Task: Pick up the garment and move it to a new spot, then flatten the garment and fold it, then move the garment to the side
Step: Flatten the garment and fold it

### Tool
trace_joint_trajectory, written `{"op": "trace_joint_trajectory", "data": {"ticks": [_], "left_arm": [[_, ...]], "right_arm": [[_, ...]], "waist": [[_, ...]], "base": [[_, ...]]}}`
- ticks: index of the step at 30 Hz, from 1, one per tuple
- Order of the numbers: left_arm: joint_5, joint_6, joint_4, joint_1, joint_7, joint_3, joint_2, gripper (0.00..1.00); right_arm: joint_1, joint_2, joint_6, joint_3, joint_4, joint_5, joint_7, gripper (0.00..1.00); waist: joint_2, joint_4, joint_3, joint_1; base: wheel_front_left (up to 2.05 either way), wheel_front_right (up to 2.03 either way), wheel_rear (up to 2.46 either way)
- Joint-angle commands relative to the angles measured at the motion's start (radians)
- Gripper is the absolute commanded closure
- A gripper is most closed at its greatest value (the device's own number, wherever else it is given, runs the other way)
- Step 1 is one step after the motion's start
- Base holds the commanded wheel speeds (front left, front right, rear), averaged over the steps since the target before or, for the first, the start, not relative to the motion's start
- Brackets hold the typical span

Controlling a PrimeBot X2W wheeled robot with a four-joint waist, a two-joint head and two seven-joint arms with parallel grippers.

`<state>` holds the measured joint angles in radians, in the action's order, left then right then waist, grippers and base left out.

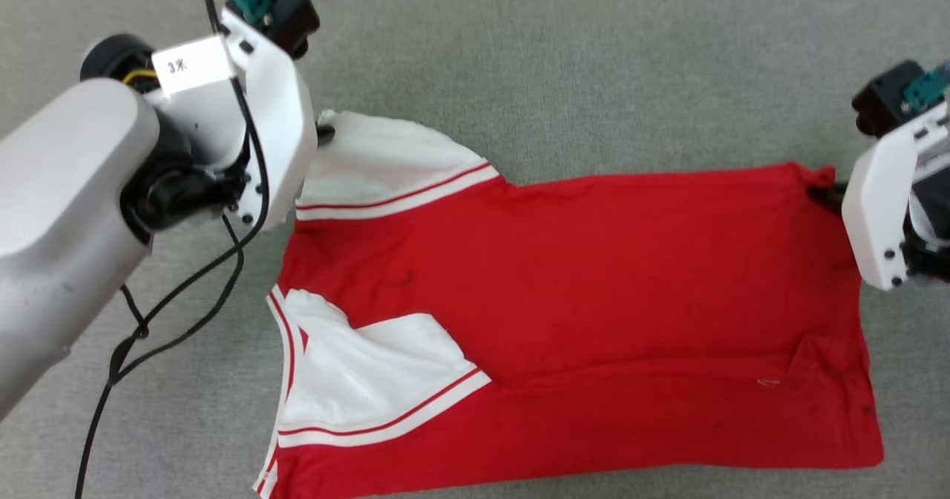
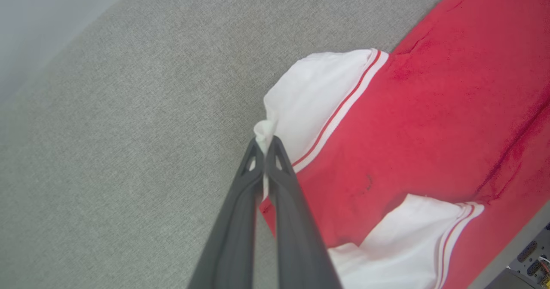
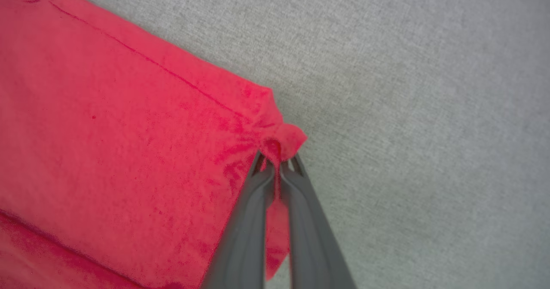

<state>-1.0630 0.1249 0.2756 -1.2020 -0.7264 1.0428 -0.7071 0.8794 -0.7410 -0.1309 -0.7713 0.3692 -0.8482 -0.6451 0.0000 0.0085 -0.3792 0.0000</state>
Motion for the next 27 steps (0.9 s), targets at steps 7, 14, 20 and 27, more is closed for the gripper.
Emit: {"op": "trace_joint_trajectory", "data": {"ticks": [7, 14, 20, 27], "left_arm": [[-0.035, -0.018, -0.096, 0.127, 0.047, 0.01, -0.057, 1.0], [-0.057, -0.059, -0.205, 0.266, 0.083, 0.036, -0.127, 1.0], [-0.088, -0.094, -0.258, 0.399, 0.125, 0.066, -0.171, 1.0], [-0.119, -0.133, -0.279, 0.563, 0.191, 0.108, -0.206, 1.0]], "right_arm": [[-0.117, -0.071, 0.0, -0.048, -0.031, -0.039, 0.109, 1.0], [-0.246, -0.112, 0.0, -0.064, -0.072, -0.076, 0.179, 1.0], [-0.347, -0.118, 0.0, -0.067, -0.08, -0.091, 0.221, 1.0], [-0.46, -0.112, 0.0, -0.061, -0.068, -0.104, 0.262, 1.0]], "waist": [[0.0, 0.025, 0.158, 0.0], [0.0, 0.034, 0.242, 0.0], [0.0, 0.033, 0.275, 0.0], [0.0, 0.03, 0.273, 0.0]], "base": [[0.0, 0.0, 0.0], [0.0, 0.0, 0.0], [0.0, 0.0, 0.0], [0.0, 0.0, 0.0]]}}
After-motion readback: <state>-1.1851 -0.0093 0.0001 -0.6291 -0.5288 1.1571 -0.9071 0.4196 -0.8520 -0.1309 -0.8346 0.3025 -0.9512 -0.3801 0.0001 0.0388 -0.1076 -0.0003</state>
